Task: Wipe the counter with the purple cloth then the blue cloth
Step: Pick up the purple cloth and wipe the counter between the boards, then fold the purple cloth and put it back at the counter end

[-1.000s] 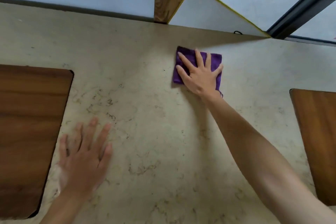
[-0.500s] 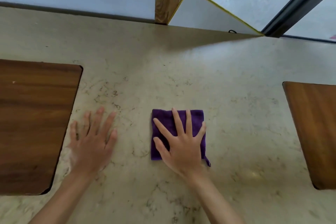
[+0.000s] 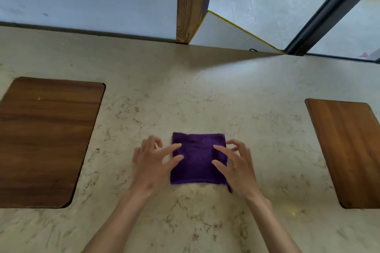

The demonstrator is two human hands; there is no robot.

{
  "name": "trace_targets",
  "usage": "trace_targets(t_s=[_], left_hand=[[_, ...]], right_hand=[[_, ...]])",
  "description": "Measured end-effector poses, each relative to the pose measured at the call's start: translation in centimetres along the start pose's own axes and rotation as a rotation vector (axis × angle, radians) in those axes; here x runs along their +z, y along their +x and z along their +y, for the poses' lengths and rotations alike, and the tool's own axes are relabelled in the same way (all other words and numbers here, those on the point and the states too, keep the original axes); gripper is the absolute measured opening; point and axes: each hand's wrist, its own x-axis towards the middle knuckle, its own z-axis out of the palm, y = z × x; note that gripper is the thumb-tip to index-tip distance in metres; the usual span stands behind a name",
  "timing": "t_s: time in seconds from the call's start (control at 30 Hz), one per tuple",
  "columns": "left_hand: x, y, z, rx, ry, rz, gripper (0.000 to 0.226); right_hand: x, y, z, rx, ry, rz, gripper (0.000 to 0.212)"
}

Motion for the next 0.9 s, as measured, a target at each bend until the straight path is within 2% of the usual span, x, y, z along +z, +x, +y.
trace_targets(t_s=[0.1, 0.2, 0.37, 0.47, 0.63, 0.7, 0.8, 0.9], left_hand=[[0.6, 0.1, 0.5, 0.028, 0.013, -0.105, 0.044], [0.6, 0.1, 0.2, 0.01, 0.05, -0.133, 0.049], [0.8, 0.4, 1.2, -0.089, -0.061, -0.088, 0.033], [1.0, 0.6, 1.9, -0.119, -0.079, -0.046, 0.022], [0.9, 1.6, 3.2, -0.152, -0.053, -0.064, 0.014], [0.7, 1.7, 3.7, -0.166, -0.037, -0.111, 0.012], [-0.3, 1.6, 4.1, -0.201, -0.117, -0.159, 0.006], [-2.5, 1.5, 4.7, -0.231, -0.265, -0.148, 0.012]], right_hand=[[-0.8, 1.2, 0.7, -0.031, 0.007, -0.102, 0.044], [-1.4, 1.8, 1.2, -0.043, 0.006, -0.162, 0.048], [-1.6, 2.6, 0.2, 0.015, -0.023, -0.18, 0.044], [-1.5, 2.8, -0.5, 0.02, -0.088, -0.167, 0.039], [-0.6, 2.9, -1.7, 0.007, -0.204, -0.04, 0.022], [-0.6, 3.0, -2.1, 0.073, -0.175, -0.065, 0.021], [-1.9, 3.3, -3.4, 0.172, 0.006, -0.16, 0.02], [-4.0, 3.1, -4.8, 0.119, 0.154, -0.185, 0.018]])
